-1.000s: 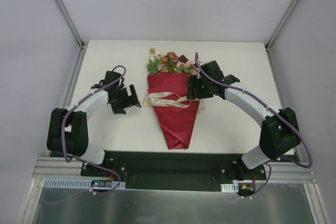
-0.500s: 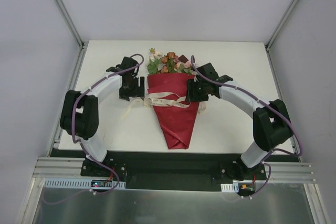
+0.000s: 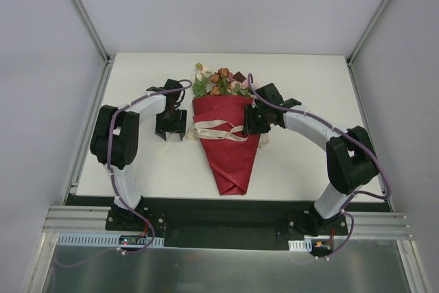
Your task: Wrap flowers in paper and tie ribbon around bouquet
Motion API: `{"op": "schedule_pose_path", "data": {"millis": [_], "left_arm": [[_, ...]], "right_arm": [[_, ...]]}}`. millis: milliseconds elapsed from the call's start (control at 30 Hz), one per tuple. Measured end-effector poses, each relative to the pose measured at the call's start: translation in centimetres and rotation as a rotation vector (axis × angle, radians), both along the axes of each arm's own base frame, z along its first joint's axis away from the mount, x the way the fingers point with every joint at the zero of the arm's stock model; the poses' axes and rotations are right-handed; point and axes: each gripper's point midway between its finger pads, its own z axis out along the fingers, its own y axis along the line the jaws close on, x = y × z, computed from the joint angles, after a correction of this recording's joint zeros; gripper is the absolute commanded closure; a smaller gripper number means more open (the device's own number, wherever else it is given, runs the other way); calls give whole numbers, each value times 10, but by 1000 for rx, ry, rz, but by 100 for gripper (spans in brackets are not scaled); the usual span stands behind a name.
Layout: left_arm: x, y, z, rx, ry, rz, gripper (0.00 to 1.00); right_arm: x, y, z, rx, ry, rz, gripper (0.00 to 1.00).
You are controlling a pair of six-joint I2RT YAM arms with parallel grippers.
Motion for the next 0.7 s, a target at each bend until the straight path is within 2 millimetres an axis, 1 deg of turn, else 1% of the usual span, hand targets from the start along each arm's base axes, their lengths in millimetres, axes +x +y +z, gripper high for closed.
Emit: {"op": "schedule_pose_path", "data": {"millis": [33, 67, 100, 167, 267, 300, 333, 367, 400, 433, 500, 533, 567, 633, 700], "left_arm": [[0, 0, -2, 2, 4, 1, 47], [1, 1, -4, 7, 9, 2, 56], [1, 1, -5, 11, 12, 6, 61], [2, 2, -5, 16, 7, 10, 69], [3, 1, -5, 17, 7, 21, 78], [3, 1, -5, 16, 6, 23, 87], [3, 1, -5, 15, 5, 27, 90], [3, 1, -4, 14, 2, 30, 93], [3, 1, -5, 11, -2, 35, 100], [2, 1, -4, 8, -9, 38, 100], [-3, 2, -3, 5, -17, 48, 100], [-8, 3, -1, 2, -22, 53, 100], [-14, 5, 1, 0, -23, 63, 100], [-25, 9, 8, -10, -41, 95, 100], [-35, 13, 20, -29, -74, 137, 100]], "right_arm": [[0, 0, 0, 1, 2, -3, 59], [0, 0, 0, 3, 1, -6, 60], [1, 1, 0, 6, 0, -9, 60], [0, 0, -2, 4, 2, -13, 60], [-2, -1, -5, -5, 8, -19, 60], [-3, -1, -6, -11, 7, -22, 63], [-3, -1, -7, -16, 7, -24, 71], [-4, -2, -9, -23, 8, -29, 74], [-5, -2, -10, -28, 9, -31, 78], [-7, -2, -11, -33, 12, -36, 86], [-8, -1, -12, -42, 12, -44, 92], [-8, -1, -12, -45, 11, -46, 97], [-9, -1, -12, -50, 13, -51, 99], [-14, -4, -9, -65, 18, -58, 99], [-20, -6, 0, -61, 8, -59, 99]]}}
